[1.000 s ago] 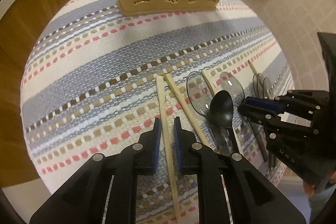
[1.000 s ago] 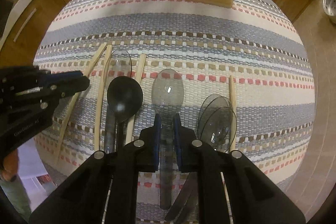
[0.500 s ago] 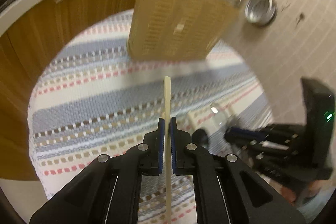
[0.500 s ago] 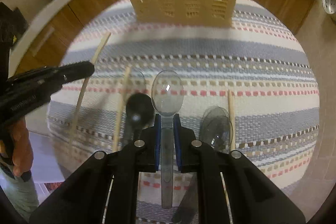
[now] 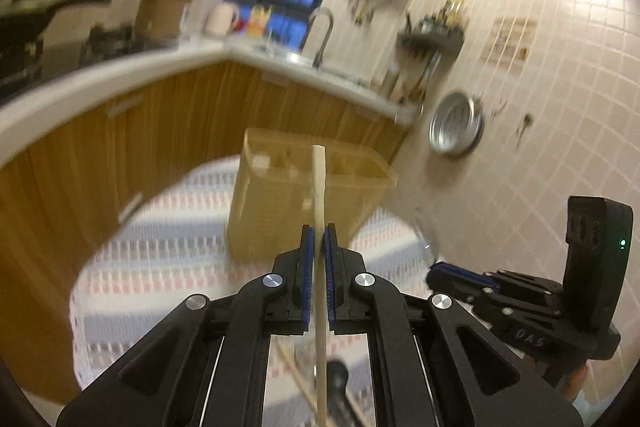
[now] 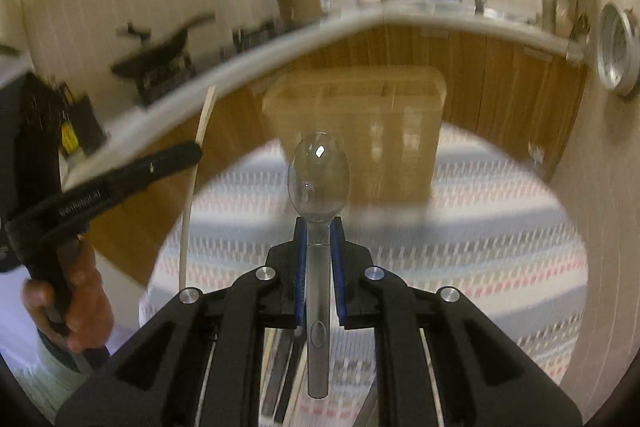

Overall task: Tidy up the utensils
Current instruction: 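Carry the chopstick and spoon into the beige caddy and open both tools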

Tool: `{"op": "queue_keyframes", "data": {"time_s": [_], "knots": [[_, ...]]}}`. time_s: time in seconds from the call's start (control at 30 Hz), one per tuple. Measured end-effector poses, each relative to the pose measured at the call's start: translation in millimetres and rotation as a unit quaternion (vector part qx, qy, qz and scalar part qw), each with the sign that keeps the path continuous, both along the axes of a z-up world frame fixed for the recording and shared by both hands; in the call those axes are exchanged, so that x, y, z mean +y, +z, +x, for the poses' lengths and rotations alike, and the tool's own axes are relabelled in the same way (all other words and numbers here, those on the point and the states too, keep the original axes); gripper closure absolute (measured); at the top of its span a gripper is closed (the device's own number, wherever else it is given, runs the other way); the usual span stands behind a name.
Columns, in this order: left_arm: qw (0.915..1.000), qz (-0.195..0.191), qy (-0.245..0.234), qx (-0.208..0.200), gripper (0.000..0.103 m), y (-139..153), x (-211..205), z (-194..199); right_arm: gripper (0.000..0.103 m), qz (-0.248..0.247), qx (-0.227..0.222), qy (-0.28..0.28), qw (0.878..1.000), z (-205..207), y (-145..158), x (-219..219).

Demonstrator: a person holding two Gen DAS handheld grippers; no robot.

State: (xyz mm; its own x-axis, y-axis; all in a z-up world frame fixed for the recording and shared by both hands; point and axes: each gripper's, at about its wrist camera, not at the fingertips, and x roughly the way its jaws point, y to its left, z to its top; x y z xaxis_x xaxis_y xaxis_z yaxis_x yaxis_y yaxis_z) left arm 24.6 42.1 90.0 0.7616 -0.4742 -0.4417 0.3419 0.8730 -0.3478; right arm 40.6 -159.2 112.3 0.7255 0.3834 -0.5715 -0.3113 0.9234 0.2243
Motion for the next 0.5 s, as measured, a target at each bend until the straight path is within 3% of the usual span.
{"op": "queue_keyframes", "data": {"time_s": [0.13,0.5], "knots": [[0.999,-0.006,0.012,-0.042,0.1,19.5,-6.3,15.8,0.093,0.033,-0.055,-0.033,0.997,21.3,22.3,-22.3],[0.9889,-0.039,0.036,-0.139,0.099,57.9,-20.0,77.1,0.093,0.097,-0.118,-0.068,0.986,107.1,55.0,-49.2]]}}
